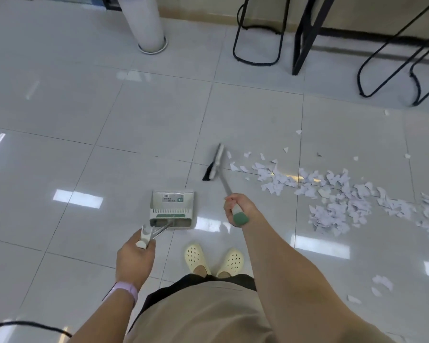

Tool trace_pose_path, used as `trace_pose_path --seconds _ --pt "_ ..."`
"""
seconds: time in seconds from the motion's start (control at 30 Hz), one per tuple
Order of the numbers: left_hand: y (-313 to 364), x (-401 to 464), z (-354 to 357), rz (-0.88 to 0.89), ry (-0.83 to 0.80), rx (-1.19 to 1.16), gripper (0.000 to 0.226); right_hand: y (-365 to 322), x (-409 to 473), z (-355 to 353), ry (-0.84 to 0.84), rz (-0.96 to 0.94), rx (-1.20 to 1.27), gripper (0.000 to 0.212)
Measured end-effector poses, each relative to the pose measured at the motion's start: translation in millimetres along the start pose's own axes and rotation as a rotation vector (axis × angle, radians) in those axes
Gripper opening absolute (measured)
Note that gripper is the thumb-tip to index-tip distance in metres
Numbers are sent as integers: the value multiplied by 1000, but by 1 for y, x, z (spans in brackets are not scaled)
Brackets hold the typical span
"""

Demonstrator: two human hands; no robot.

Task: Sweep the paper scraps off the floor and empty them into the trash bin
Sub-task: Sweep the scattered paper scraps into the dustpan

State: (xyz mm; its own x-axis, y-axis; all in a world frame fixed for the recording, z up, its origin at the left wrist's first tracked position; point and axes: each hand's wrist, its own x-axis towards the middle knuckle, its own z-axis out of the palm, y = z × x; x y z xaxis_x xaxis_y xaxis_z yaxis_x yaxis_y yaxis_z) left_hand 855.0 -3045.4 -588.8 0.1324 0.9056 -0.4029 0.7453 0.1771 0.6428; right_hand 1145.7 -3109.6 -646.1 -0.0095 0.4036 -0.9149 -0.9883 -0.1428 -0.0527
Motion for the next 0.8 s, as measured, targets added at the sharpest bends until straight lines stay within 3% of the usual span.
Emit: trace_pose_path --seconds 0.1,0.2,0.43,0.6,0.8 --pt "7 11 8 22 -93 64 23 -12 -13 -48 171 -35 -41 17" --pt "24 21 35 101 -213 136 18 -41 -28 -96 350 -136 -257 17" --pt "71 0 104 262 -364 229 35 -122 -73 -180 724 -176 -603 9" --pt "133 -27 176 291 -371 213 28 -159 -107 -204 728 -310 -368 6" --pt "195 -55 256 306 -370 202 16 -214 -150 -239 552 -367 -279 11"
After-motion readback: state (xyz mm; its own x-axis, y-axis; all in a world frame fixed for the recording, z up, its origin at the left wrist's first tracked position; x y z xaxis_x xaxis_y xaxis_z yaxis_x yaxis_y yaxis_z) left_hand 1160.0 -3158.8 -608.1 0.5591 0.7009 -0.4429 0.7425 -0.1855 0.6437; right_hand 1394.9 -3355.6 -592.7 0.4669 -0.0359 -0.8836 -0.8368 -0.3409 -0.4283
